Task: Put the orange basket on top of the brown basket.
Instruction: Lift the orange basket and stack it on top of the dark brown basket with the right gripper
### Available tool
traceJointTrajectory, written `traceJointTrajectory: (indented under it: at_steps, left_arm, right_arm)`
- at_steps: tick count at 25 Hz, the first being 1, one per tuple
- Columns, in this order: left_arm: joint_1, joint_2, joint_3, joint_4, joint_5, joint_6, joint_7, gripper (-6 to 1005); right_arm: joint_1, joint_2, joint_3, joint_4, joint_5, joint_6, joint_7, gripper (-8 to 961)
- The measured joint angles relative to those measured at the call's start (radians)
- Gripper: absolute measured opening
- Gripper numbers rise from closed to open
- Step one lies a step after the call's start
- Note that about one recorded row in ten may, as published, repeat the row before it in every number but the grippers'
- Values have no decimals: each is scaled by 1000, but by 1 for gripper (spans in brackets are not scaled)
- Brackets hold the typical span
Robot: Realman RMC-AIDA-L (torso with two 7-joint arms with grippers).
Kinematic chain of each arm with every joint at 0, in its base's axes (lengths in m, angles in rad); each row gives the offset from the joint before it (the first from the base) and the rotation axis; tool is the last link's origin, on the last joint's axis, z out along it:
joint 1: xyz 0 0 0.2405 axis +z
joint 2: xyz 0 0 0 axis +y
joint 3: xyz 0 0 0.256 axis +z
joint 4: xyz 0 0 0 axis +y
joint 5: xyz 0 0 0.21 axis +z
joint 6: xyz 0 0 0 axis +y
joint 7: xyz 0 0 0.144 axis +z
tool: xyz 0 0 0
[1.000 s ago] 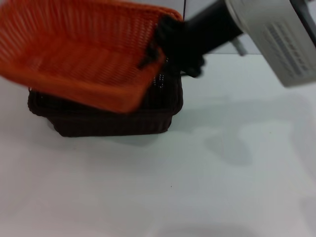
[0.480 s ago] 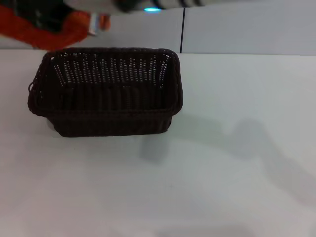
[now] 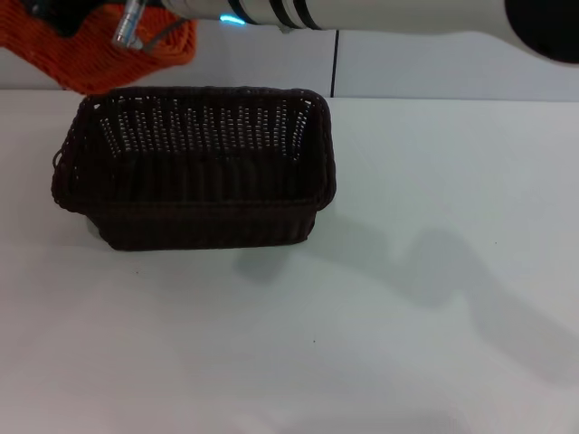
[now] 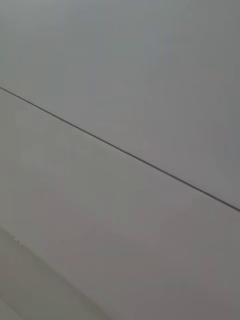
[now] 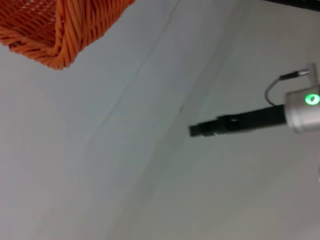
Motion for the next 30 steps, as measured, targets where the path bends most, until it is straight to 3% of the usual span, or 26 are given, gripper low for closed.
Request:
traceJointTrajectory:
  at_steps: [9,13,21,25,30]
  left_arm:
    - [2,5,4,-5,3,-2,0,513]
    - [-2,7,4,-6,4,-1,0,512]
    - [-5,12,4,-6,6,-3,3,513]
    - [-6,16,4,-1,6,0,4,513]
    - [3,10,10,1,6,-5,0,513]
  right_arm:
    - [47,4,-30,-23,-180,-2,268,158]
    - [87,6,-66,4,-360,44,560,158]
    - [88,6,-148,63,-481,75,721,159]
    - [41,0,-178,91,-464,39,531,159]
    - [-62,-6,-164,94,-174,107,-98,159]
